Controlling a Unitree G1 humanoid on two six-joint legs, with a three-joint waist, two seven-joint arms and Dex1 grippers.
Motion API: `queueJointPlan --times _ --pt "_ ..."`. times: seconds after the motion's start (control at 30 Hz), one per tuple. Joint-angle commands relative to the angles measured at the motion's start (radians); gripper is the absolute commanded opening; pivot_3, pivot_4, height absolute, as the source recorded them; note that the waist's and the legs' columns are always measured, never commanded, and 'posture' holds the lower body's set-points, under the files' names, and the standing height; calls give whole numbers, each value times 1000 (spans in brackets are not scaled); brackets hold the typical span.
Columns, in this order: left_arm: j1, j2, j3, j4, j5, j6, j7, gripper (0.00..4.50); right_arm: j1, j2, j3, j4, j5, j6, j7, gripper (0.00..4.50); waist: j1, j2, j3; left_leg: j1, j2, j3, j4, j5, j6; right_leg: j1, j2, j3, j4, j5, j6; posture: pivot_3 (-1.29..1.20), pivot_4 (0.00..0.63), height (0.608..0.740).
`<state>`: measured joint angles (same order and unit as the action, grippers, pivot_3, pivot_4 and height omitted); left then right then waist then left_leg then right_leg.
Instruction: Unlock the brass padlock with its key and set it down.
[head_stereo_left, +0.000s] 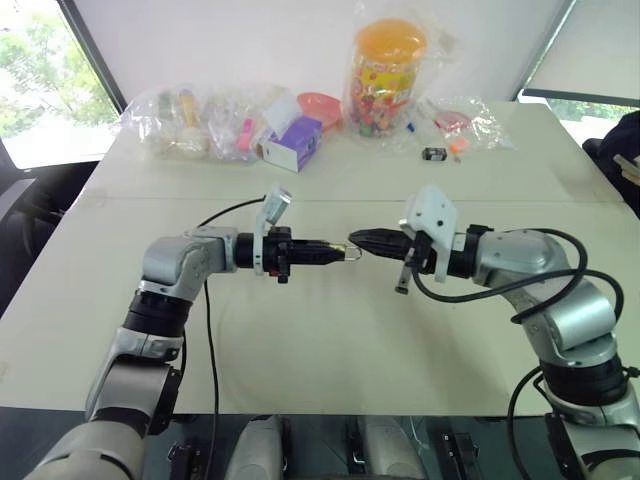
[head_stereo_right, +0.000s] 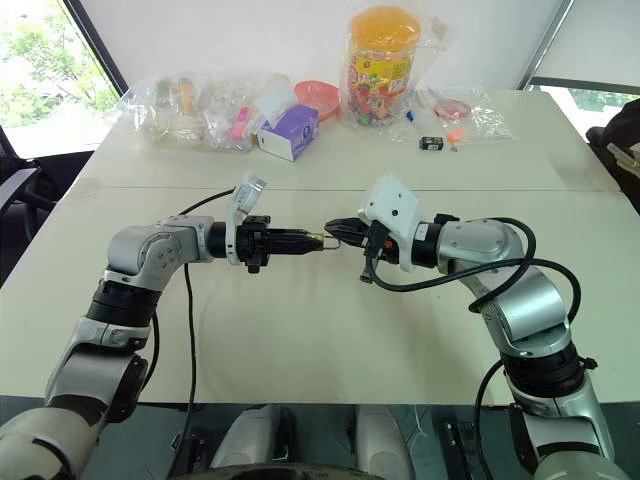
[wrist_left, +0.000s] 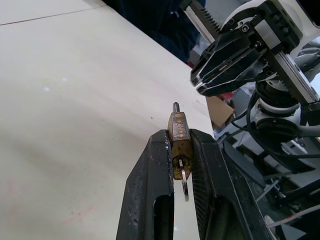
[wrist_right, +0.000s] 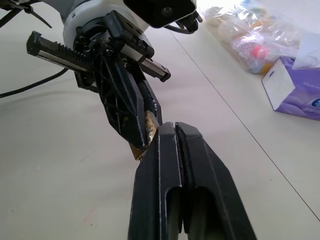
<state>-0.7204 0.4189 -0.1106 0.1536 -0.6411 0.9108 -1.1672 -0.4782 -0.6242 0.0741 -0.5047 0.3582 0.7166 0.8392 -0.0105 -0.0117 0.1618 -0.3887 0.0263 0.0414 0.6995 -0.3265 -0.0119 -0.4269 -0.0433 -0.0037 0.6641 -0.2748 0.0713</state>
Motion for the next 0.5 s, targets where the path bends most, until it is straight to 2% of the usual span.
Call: queueJointPlan --times 0.03,0.5 --pt "-32 -1 7 -26 -14 -6 -14 0 7 1 5 -28 4 -22 -17 67 0 0 0 0 0 0 0 0 0 0 0 0 0 0 0 0 150 740" --pt "-39 16 36 -66 -54 39 -31 0 67 -34 65 78 -66 -148 -14 67 0 0 0 0 0 0 0 0 0 0 0 0 0 0 0 0 150 740"
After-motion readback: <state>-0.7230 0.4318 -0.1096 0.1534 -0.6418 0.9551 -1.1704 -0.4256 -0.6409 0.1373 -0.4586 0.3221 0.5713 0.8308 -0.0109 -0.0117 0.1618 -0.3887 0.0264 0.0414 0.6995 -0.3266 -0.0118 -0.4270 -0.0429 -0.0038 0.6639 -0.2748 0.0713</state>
